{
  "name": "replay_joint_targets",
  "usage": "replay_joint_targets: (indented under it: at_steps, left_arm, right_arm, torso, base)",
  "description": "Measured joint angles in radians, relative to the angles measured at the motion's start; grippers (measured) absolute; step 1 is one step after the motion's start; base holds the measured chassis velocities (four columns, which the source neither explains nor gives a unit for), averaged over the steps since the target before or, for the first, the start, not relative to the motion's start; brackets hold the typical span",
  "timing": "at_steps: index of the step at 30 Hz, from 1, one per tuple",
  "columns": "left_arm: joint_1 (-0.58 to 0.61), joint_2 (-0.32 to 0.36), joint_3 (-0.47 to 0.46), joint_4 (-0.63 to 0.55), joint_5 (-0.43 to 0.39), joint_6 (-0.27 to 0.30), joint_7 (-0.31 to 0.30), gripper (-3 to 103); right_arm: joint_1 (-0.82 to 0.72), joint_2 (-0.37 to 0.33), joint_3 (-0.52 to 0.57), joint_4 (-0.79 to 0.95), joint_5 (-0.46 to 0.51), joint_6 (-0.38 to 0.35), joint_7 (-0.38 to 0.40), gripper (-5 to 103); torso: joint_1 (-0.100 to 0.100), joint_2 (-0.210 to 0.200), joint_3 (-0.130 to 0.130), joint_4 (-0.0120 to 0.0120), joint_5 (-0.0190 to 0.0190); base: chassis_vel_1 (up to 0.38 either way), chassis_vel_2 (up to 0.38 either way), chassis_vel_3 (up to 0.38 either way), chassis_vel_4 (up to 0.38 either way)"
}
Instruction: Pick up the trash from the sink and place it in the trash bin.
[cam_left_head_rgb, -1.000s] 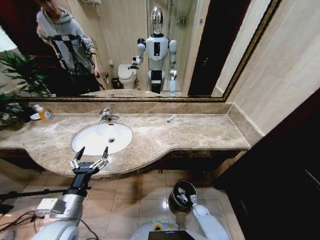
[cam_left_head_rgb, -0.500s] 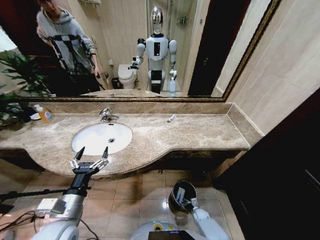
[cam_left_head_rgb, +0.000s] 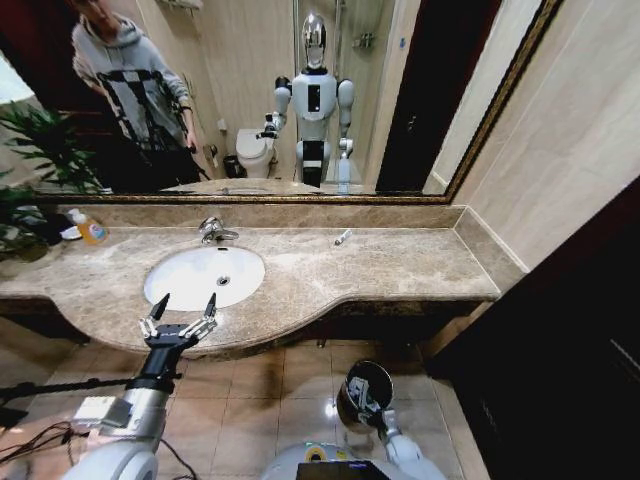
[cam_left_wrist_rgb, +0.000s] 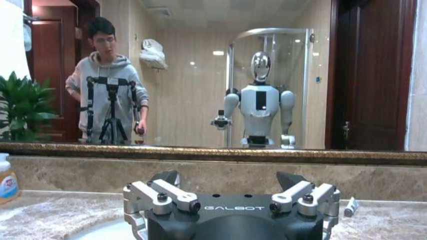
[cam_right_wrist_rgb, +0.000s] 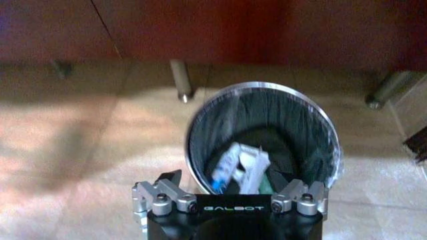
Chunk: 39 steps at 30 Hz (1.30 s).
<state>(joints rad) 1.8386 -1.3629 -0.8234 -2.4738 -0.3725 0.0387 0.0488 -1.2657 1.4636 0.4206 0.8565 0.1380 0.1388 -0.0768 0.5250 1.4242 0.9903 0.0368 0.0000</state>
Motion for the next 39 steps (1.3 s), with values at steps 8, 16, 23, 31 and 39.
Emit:
replay_joint_targets:
  at_steps: [8, 16, 23, 31, 39]
  left_arm:
    - [0.0, 0.0, 0.0, 0.0, 0.0, 0.0, 0.0, 100]
    - [0.0, 0.0, 0.0, 0.0, 0.0, 0.0, 0.0, 100]
    - [0.0, 0.0, 0.0, 0.0, 0.0, 0.0, 0.0, 100]
    - [0.0, 0.0, 0.0, 0.0, 0.0, 0.0, 0.0, 100]
    - [0.0, 0.0, 0.0, 0.0, 0.0, 0.0, 0.0, 100]
  right_arm:
    - [-0.225, -0.005, -0.007, 0.409, -0.069, 0.105, 0.096, 88]
    - [-0.409, -0.01, 0.031, 0.718, -0.246, 0.157, 0.212, 90]
    - [-0.545, -0.015, 0.032, 0.989, -0.314, 0.13, 0.254, 93]
    - [-0.559, -0.03, 0.018, 1.171, -0.304, 0.071, 0.246, 94]
    - [-0.328, -0.055, -0.005, 1.249, -0.204, -0.141, 0.182, 96]
  torso:
    - [0.0, 0.0, 0.0, 0.0, -0.0001]
    - [0.0, 0.0, 0.0, -0.0001, -0.0002]
    - [0.0, 0.0, 0.0, -0.0001, -0.0001]
    - [0.0, 0.0, 0.0, -0.0001, -0.0002]
    - [0.0, 0.0, 0.0, 0.0, 0.0]
  base:
    - [0.0, 0.0, 0.0, 0.0]
    - [0.0, 0.0, 0.0, 0.0]
    - [0.0, 0.0, 0.0, 0.0]
    - [0.0, 0.0, 0.0, 0.0]
    - [0.0, 0.0, 0.0, 0.0]
